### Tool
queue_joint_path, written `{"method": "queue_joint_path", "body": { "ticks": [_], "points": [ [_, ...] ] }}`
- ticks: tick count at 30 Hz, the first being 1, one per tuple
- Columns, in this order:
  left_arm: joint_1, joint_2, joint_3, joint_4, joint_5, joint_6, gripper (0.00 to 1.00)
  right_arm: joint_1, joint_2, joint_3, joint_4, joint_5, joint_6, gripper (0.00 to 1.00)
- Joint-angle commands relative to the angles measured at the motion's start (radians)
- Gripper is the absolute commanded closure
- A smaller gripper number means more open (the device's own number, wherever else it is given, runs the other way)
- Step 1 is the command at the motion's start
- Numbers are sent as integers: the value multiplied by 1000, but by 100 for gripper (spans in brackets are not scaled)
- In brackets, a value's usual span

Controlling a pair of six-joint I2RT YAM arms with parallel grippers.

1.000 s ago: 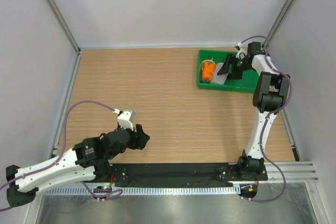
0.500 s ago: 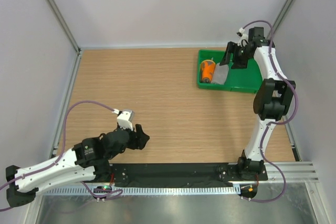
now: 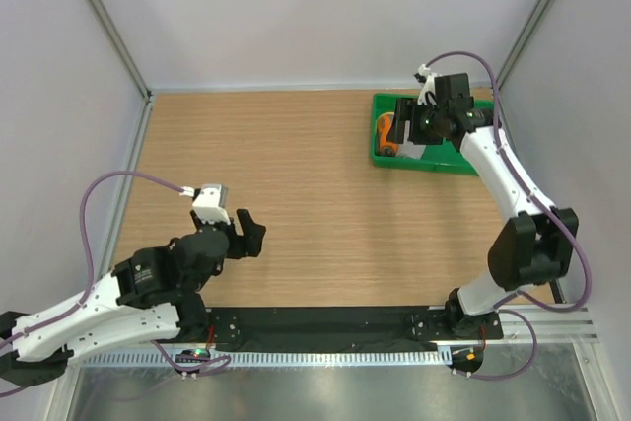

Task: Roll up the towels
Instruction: Place the rolled towel into the container

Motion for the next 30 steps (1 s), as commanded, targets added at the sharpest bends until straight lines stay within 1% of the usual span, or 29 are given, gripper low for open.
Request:
{"method": "queue_joint_path", "body": {
  "ticks": [1, 2, 4, 5, 7, 8, 9, 10, 11, 12, 13, 14, 15, 16, 17, 20, 21, 22, 23, 24, 25, 26, 28, 30],
  "points": [
    [3, 46, 47, -10, -183, 72, 22, 38, -168, -132, 175, 31, 45, 24],
    [3, 61, 53, 17, -223, 118, 17, 46, -187, -151, 186, 39, 55, 24],
    [10, 81, 76, 44, -264, 163, 11, 60, -245, -197, 201, 79, 94, 24],
    [18, 101, 84, 60, -290, 211, 5, 62, -263, -217, 211, 82, 110, 24],
    [53, 118, 101, 110, -310, 285, 0, 68, -312, -267, 243, 70, 145, 23],
    [76, 133, 105, 129, -309, 313, 0, 69, -325, -284, 258, 64, 153, 23],
    [100, 141, 108, 175, -276, 341, 0, 74, -334, -306, 260, 50, 154, 23],
    [172, 152, 108, 197, -245, 364, 0, 75, -339, -310, 257, 53, 153, 23],
    [211, 158, 112, 214, -219, 390, 0, 81, -345, -313, 252, 56, 153, 23],
    [260, 178, 110, 252, -164, 417, 0, 81, -348, -323, 243, 56, 153, 23],
    [345, 186, 109, 269, -136, 430, 0, 83, -353, -327, 243, 55, 153, 23],
    [398, 196, 102, 287, -111, 434, 0, 86, -363, -330, 243, 55, 153, 23],
    [442, 219, 98, 307, -38, 444, 0, 86, -368, -332, 243, 53, 154, 23],
    [488, 232, 99, 330, -6, 442, 0, 89, -376, -333, 243, 48, 154, 23],
    [581, 247, 93, 344, 22, 436, 0, 88, -382, -333, 243, 45, 157, 23],
    [706, 314, 79, 401, 96, 413, 0, 91, -399, -335, 246, 25, 163, 23],
    [783, 333, 60, 424, 110, 413, 0, 94, -406, -339, 254, 22, 165, 23],
    [815, 371, 40, 447, 139, 419, 0, 94, -409, -341, 255, 21, 170, 23],
    [844, 383, 18, 516, 160, 428, 0, 95, -412, -343, 257, 18, 168, 23],
    [908, 399, 0, 551, 191, 442, 0, 94, -414, -343, 255, 16, 168, 22],
    [929, 408, -46, 586, 214, 463, 0, 95, -420, -343, 255, 16, 168, 23],
    [940, 426, -66, 673, 206, 506, 0, 95, -420, -343, 255, 15, 170, 23],
    [949, 443, -123, 749, 187, 551, 0, 95, -423, -344, 255, 7, 170, 22],
    [972, 480, -155, 864, 191, 565, 0, 98, -429, -346, 255, 2, 173, 22]
  ]
}}
